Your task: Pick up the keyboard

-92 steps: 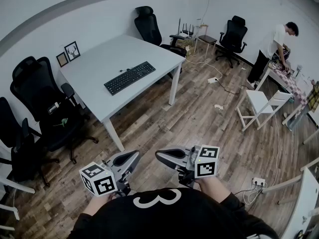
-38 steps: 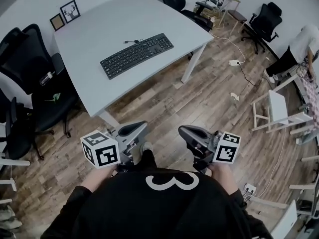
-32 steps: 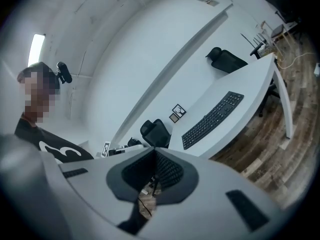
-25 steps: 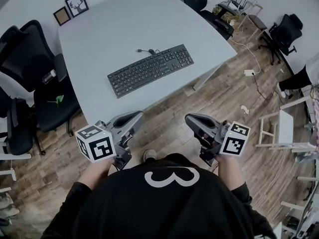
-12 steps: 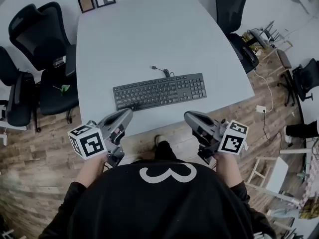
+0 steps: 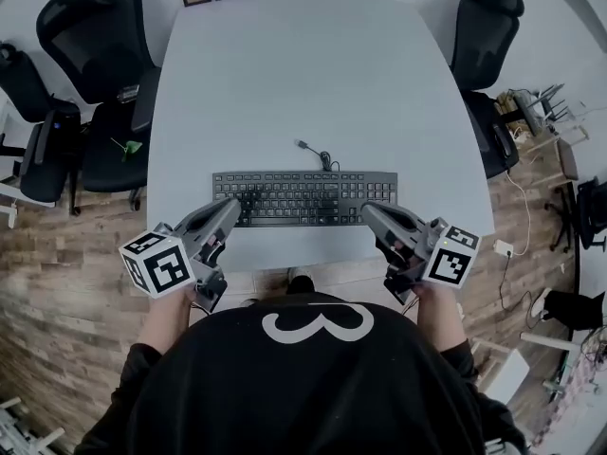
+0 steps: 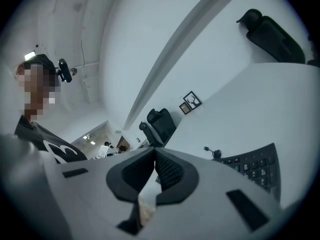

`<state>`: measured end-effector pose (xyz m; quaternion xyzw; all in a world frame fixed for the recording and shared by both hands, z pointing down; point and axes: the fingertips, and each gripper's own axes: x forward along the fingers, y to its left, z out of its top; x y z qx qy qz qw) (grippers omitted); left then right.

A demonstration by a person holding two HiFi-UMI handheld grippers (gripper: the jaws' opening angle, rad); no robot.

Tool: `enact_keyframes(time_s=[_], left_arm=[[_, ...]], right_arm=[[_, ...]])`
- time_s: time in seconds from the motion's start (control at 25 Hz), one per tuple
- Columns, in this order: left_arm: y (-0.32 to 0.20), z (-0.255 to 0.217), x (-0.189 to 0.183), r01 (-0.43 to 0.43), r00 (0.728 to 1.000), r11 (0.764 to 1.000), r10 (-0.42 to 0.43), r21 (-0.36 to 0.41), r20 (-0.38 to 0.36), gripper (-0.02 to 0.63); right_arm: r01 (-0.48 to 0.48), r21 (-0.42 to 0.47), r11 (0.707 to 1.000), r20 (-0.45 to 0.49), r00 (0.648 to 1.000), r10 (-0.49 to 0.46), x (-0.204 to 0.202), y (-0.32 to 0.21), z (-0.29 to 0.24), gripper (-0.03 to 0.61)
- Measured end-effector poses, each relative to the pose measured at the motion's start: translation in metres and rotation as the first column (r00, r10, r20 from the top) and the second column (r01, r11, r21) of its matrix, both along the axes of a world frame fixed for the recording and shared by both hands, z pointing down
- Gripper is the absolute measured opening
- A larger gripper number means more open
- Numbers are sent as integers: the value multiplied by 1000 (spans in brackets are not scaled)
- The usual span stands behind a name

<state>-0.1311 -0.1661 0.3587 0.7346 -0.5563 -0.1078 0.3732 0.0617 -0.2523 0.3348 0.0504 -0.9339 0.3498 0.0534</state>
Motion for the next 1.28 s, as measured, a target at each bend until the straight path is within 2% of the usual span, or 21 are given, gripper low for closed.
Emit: enact_keyframes(time_s=[0.08, 0.24, 0.4, 0.44, 0.56, 0.76, 0.92, 0.96, 1.12, 1.28], left_arm=[[-4, 7, -4, 31, 999, 999, -31, -20, 10, 15], [-8, 11, -8, 33, 999, 999, -32, -22, 25, 15], [-4, 23, -18, 56, 995, 997, -52, -45, 81, 23], [-3, 26, -19, 57, 995, 997, -53, -54, 80, 38], [3, 31, -23, 56, 996, 996, -51, -72, 67, 145], [2, 41, -40, 101, 989, 990, -89, -97, 120, 196], [-8, 49, -48, 100, 981, 986, -74, -137, 182, 233], [-10, 52, -51, 102, 979, 984, -73, -146, 192, 241], [-17, 63, -62, 121, 977, 978, -87, -172, 195, 253], [-23, 80, -68, 135, 978, 969, -96, -208, 188, 267]], right_arm=[[5, -20, 1000, -2, 1000, -5, 5, -12, 7, 11], [26, -88, 996, 40, 999, -22, 12, -26, 10, 12], [35, -83, 996, 19, 999, -34, 16, -31, 22, 12], [37, -81, 996, 14, 999, -36, 18, -33, 25, 12], [41, -65, 997, -9, 999, -42, 21, -35, 32, 14], [27, -64, 998, -34, 999, -29, 29, -48, 42, 18], [-13, -63, 998, -66, 998, 9, 39, -74, 49, 21], [-22, -63, 998, -76, 997, 17, 42, -79, 51, 31], [-82, -55, 995, -153, 986, 72, 53, -97, 71, 148], [-132, -58, 990, -207, 971, 118, 62, -111, 89, 213]])
